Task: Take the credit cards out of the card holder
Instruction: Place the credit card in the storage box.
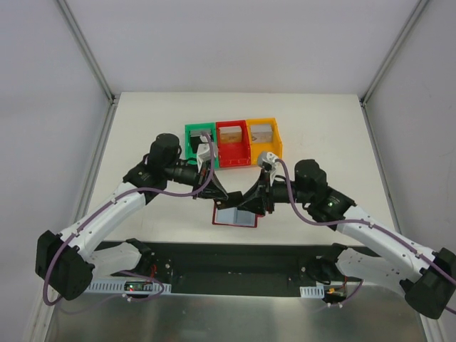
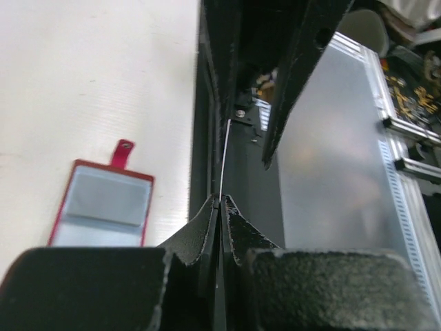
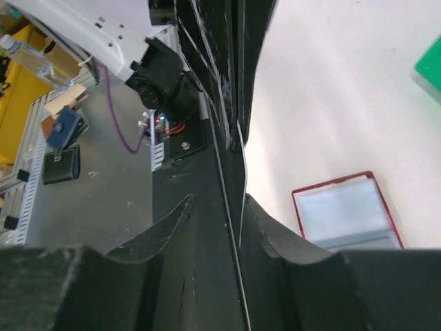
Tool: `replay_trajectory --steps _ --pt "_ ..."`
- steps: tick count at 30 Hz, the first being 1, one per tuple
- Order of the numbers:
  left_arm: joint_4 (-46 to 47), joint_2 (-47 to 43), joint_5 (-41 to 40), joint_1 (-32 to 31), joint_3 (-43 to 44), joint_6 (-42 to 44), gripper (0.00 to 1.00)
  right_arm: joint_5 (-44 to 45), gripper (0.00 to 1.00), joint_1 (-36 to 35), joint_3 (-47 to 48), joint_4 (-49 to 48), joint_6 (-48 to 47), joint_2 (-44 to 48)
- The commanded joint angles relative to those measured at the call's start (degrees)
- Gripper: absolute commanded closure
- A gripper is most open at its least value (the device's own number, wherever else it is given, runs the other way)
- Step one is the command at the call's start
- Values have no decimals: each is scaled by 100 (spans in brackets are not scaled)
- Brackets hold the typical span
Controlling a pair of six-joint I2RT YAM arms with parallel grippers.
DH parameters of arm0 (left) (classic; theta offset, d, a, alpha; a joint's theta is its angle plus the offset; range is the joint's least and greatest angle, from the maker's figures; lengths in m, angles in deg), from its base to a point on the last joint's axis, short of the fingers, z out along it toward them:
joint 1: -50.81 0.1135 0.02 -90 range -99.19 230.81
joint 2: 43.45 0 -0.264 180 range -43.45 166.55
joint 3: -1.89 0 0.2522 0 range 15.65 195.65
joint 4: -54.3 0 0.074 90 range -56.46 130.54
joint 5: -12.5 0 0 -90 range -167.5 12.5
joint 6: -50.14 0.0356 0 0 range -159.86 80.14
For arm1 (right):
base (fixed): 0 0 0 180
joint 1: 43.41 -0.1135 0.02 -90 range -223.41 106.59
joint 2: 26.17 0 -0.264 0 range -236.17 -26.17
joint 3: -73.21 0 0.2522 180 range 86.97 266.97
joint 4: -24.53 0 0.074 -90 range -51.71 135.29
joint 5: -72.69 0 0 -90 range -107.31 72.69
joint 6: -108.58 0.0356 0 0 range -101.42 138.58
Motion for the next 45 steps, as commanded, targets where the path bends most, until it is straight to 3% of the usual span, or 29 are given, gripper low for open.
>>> replay_trajectory --steps 1,8,11,16,18,22,27,31,35,45 --pt "-25 -343 -919 398 -34 -117 100 280 66 237 -236 -238 106 400" --pt "-25 -993 -3397 610 -113 -153 100 571 64 457 -561 -90 282 901" --pt "-43 -915 -3770 934 -61 75 100 650 64 457 -614 42 203 1059" --pt "-34 -354 -3332 1374 141 1303 100 641 65 457 -649 175 167 1192" --pt "-191 -63 -2518 1620 308 2093 100 571 65 457 -658 209 167 1253" --pt "-192 551 -1347 2138 738 2596 100 510 67 457 -711 315 159 1420" --pt "-236 1071 245 2490 933 3967 100 430 68 457 -833 412 167 1666" --pt "-577 1422 475 2623 1125 4784 100 430 69 457 -948 728 159 1912" --pt "-1368 1941 151 2623 1608 5488 100 387 69 457 -1027 816 0 1939" --pt "-1590 2600 -483 2614 2093 5832 100 281 71 457 -1124 597 53 1570"
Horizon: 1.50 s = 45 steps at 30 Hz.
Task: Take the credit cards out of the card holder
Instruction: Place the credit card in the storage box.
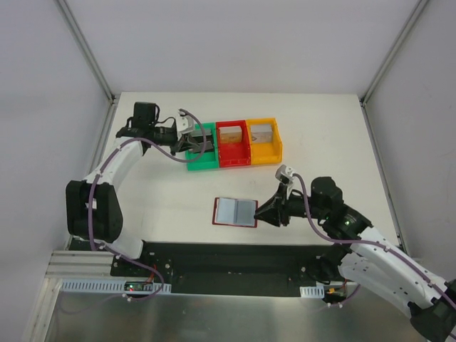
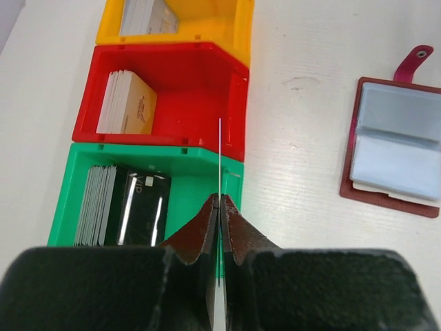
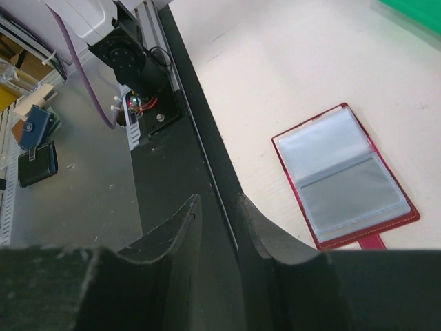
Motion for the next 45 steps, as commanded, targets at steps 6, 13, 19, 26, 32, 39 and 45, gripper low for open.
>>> replay_trajectory --steps 6,13,19,26,32,39,45 --pt "-228 668 -366 15 549 642 100 -189 72 20 35 -289 -6 -247" --pt "-237 1029 -559 -72 707 932 100 -163 72 12 79 -316 3 -230" --pt "-237 1337 -621 -160 944 1143 100 -128 72 20 61 -316 170 -230" --pt "-237 1600 -559 -213 1111 1363 100 -101 72 20 0 -316 205 -221" --pt "-237 1847 -595 -222 1260 1451 100 -101 73 64 -44 -307 188 -212" --pt "-246 2110 -577 -222 1322 1504 100 -154 73 143 -9 -307 153 -308" --pt "-246 2286 -665 -222 1454 1539 100 -198 73 161 44 -351 153 -449"
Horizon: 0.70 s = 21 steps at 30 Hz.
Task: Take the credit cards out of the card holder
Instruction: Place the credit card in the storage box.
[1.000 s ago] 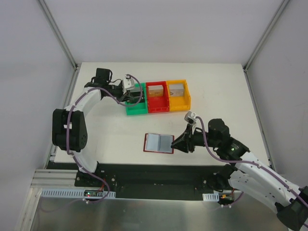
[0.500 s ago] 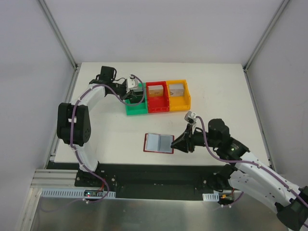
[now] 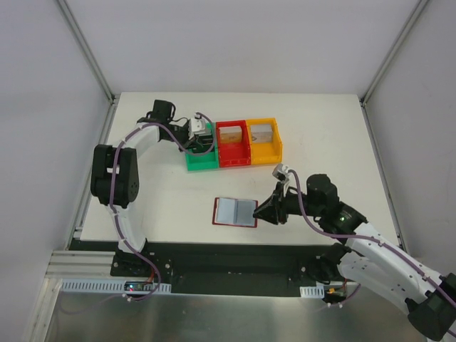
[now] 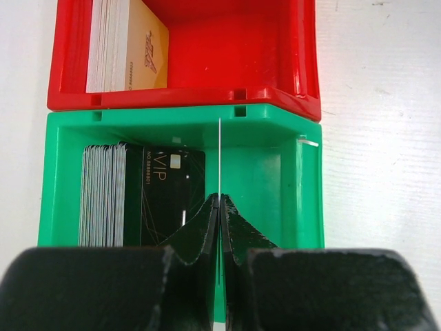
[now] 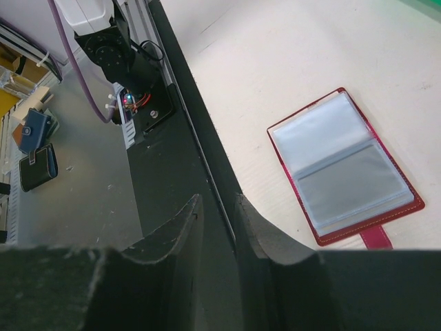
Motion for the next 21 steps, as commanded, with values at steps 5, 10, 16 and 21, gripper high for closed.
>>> replay_trajectory --steps 5,10,16,21 --pt "-45 226 -36 -65 375 230 100 -121 73 54 103 -248 26 -93" --pt "-45 314 -115 -91 410 221 100 -130 72 80 103 -248 17 -120" --pt "-45 384 -220 -161 419 177 98 -148 73 115 103 -248 17 -128" --pt "-45 446 -291 -197 436 133 96 -165 72 124 94 -248 17 -120"
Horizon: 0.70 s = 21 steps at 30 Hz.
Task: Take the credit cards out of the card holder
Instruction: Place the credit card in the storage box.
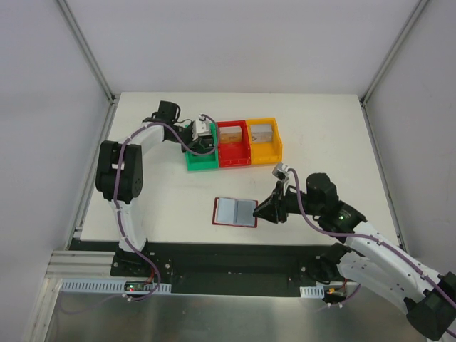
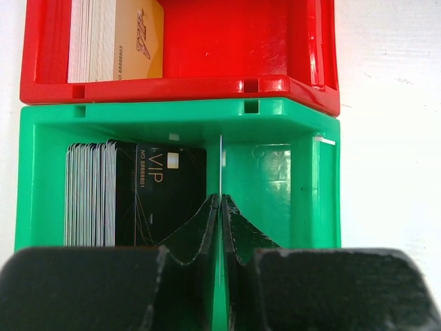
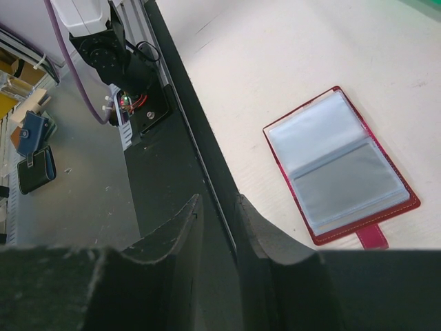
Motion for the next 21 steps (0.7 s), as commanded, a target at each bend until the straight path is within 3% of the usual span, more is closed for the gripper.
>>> replay_trajectory --steps 1,21 --pt "-45 48 -17 -81 224 109 95 -126 72 54 85 -209 26 16" --pt "-45 92 -237 -90 418 12 92 -196 72 98 59 -209 79 -2"
